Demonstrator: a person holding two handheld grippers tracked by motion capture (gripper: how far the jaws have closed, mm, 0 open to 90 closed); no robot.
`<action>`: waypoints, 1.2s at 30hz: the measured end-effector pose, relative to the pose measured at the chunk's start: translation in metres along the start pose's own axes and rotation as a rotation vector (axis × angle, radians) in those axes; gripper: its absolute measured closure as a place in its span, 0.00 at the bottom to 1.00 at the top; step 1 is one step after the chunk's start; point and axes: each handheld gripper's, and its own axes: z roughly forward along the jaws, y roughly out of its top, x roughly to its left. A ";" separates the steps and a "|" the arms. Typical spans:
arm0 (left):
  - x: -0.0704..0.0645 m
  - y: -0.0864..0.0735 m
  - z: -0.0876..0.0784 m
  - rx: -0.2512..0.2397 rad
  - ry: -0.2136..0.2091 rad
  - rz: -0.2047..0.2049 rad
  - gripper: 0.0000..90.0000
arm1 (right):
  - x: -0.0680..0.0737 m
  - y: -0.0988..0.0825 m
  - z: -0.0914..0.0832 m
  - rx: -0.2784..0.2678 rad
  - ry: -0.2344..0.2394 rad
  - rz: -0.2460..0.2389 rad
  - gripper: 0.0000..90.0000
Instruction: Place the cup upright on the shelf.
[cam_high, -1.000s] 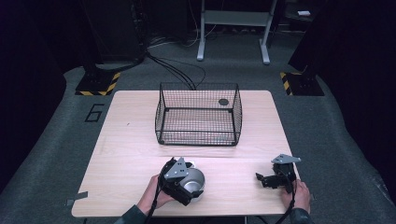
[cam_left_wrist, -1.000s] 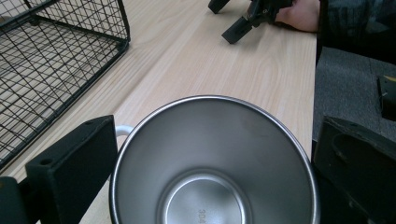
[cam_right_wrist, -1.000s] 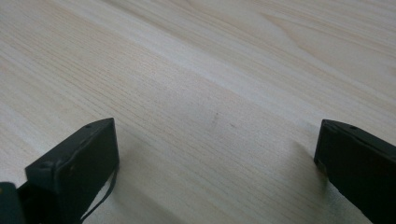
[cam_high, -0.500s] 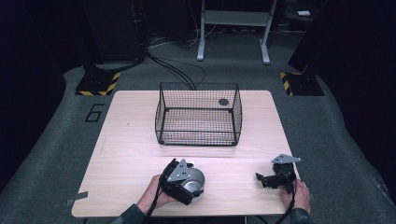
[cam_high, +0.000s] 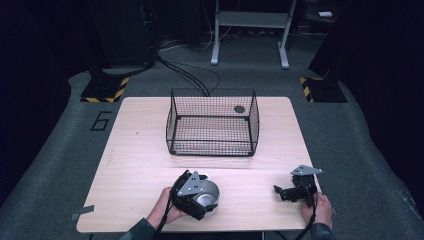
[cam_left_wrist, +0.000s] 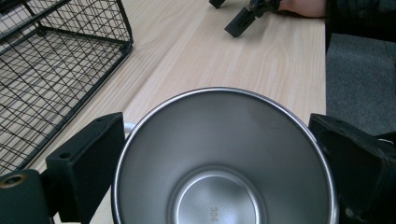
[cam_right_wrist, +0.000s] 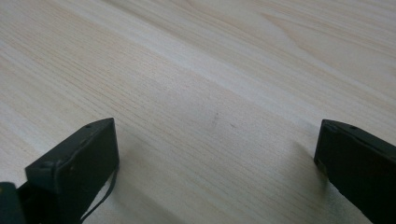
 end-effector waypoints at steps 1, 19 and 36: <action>0.000 0.000 0.000 0.000 0.000 0.002 0.08 | 0.000 0.000 0.000 0.000 0.000 0.000 0.00; 0.014 0.001 -0.018 -0.028 0.036 -0.029 0.07 | 0.000 0.000 0.000 0.000 0.000 0.000 0.00; 0.034 0.005 -0.037 -0.046 0.091 -0.092 0.08 | 0.000 0.000 0.000 0.000 0.000 0.000 0.00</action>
